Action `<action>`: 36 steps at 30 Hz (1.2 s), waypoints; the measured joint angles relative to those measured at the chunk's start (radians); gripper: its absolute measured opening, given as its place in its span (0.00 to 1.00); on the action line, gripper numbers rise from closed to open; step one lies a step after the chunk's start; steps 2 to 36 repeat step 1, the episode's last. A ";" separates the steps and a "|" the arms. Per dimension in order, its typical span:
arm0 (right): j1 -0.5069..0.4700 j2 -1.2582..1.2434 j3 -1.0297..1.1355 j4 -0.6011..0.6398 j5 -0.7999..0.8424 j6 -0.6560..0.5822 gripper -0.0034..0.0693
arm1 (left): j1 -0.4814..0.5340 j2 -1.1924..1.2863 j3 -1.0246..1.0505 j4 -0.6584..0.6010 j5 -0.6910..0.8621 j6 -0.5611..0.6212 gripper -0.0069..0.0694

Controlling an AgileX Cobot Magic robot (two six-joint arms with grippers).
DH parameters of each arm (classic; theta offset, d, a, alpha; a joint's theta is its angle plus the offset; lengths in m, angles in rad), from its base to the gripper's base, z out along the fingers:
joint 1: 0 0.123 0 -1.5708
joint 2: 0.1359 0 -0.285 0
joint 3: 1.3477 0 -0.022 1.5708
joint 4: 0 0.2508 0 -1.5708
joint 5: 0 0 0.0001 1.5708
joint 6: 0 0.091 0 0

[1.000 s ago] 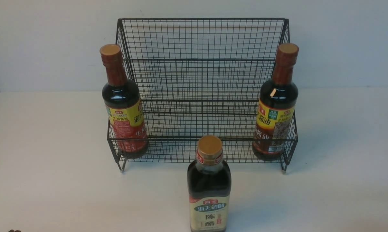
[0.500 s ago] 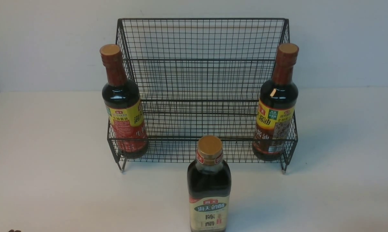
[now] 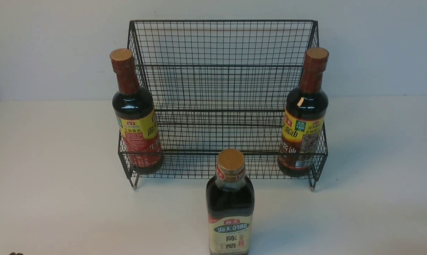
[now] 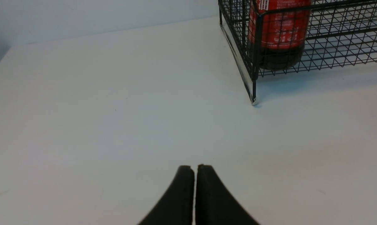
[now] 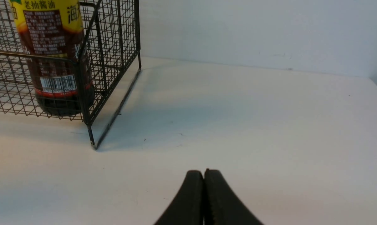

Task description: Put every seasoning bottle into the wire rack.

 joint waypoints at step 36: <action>0.000 0.000 0.000 0.000 0.000 0.000 0.03 | 0.000 0.000 0.000 0.000 0.000 0.000 0.08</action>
